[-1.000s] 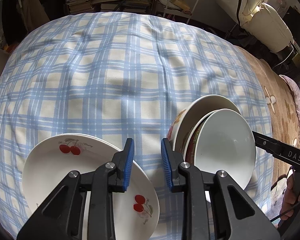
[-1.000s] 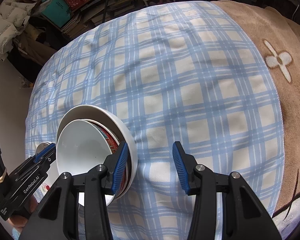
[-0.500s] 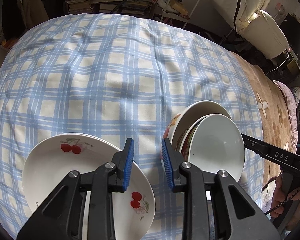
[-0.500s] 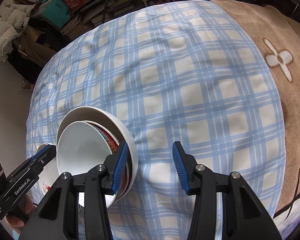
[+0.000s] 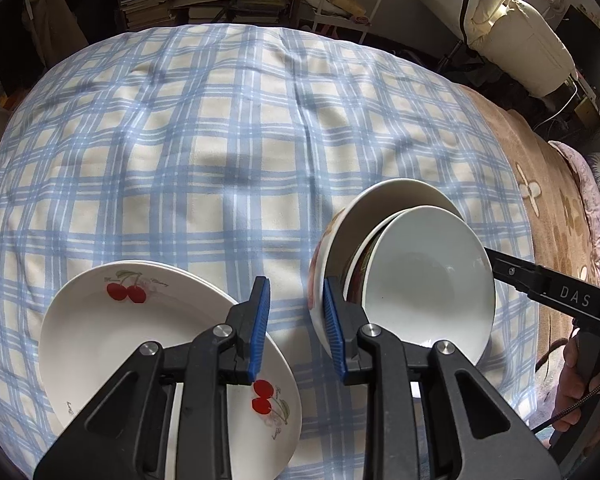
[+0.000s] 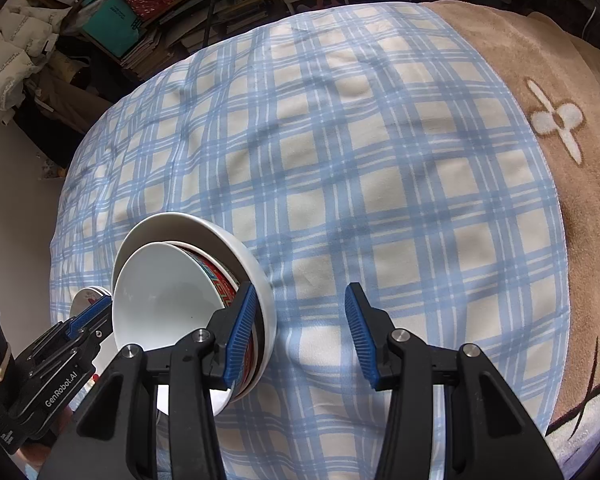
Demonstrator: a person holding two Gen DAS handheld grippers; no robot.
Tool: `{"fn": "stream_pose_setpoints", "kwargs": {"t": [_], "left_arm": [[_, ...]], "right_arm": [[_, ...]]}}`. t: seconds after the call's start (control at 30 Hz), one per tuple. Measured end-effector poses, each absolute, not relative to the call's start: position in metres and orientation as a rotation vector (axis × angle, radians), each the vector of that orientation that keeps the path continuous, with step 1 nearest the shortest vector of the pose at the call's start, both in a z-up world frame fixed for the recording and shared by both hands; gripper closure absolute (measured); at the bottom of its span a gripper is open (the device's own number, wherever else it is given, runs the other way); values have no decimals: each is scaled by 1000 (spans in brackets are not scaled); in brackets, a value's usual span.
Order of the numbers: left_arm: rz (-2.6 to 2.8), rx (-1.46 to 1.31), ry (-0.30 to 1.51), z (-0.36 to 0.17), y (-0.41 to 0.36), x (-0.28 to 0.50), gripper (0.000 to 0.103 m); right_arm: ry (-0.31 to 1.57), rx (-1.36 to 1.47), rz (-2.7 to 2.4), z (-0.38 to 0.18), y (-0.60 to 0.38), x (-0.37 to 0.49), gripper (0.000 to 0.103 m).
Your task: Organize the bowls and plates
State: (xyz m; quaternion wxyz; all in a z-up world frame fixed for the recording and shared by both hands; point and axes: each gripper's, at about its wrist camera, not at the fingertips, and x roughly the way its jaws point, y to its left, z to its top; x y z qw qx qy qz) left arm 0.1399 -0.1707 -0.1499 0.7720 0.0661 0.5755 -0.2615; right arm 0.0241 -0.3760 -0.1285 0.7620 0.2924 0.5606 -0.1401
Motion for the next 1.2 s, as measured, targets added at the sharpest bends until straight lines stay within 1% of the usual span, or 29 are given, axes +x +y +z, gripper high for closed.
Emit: {"fn": "stream_pose_setpoints", "kwargs": {"t": [0.03, 0.07, 0.13, 0.2, 0.27, 0.4, 0.47, 0.57, 1.07, 1.2], "left_arm": [[-572, 133, 1256, -152, -171, 140, 83], [-576, 126, 1262, -152, -171, 140, 83], [-577, 130, 1261, -152, -172, 138, 84], [-574, 134, 1256, -150, -173, 138, 84], [-572, 138, 1251, -148, -174, 137, 84], [-561, 184, 1224, -146, -178, 133, 84], [-556, 200, 1216, -145, -180, 132, 84], [-558, 187, 1221, -146, -179, 134, 84], [-559, 206, 1212, -143, -180, 134, 84], [-562, 181, 1227, -146, -181, 137, 90]], "right_arm": [[1218, 638, -296, -128, -376, 24, 60], [1214, 646, -281, -128, -375, 25, 70], [1209, 646, -265, -127, -373, 26, 79], [1207, 631, -265, -127, -370, 28, 82], [1199, 650, -247, -127, -369, 29, 89], [1198, 640, -247, -128, -366, 30, 90], [1197, 639, -242, -128, -365, 31, 94], [1198, 630, -239, -129, -363, 32, 96], [1198, 618, -246, -128, -361, 34, 95], [1210, 564, -259, -128, -353, 38, 95]]}}
